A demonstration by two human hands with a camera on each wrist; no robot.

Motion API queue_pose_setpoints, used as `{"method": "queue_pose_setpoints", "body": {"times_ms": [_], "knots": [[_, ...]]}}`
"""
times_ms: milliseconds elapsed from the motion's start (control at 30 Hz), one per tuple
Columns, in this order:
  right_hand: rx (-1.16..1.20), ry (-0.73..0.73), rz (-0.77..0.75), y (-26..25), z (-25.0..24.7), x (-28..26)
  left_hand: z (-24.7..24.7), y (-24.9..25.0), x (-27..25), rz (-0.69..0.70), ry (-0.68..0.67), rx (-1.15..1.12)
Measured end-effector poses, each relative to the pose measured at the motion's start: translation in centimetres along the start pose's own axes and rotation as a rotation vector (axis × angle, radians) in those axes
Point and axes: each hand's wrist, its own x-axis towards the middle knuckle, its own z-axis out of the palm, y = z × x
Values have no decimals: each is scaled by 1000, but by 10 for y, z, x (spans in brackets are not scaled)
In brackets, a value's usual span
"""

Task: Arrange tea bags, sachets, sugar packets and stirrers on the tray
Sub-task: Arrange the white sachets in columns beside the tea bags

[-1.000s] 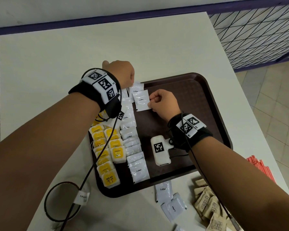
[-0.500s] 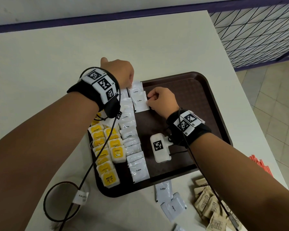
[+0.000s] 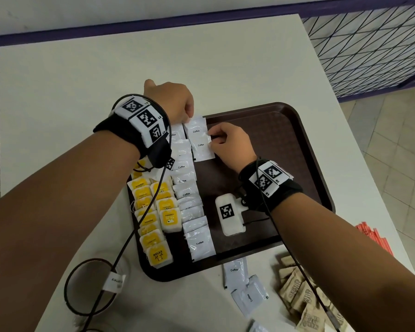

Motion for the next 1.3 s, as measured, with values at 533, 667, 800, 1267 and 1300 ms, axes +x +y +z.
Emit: {"method": "queue_pose_setpoints", "body": {"times_ms": [533, 667, 800, 1267, 1300], "knots": [[-418, -539, -156, 58, -89, -208, 106, 90, -263, 183, -195, -674], [-499, -444, -184, 87, -70, -237, 157, 106, -288, 306, -218, -575], [-584, -422, -203, 92, -56, -252, 191, 125, -304, 641, -136, -289], [-907, -656, -253, 66, -42, -255, 204, 146, -308, 499, -332, -217], [-913, -664, -266, 63, -45, -255, 204, 141, -309, 470, -376, -257]]}}
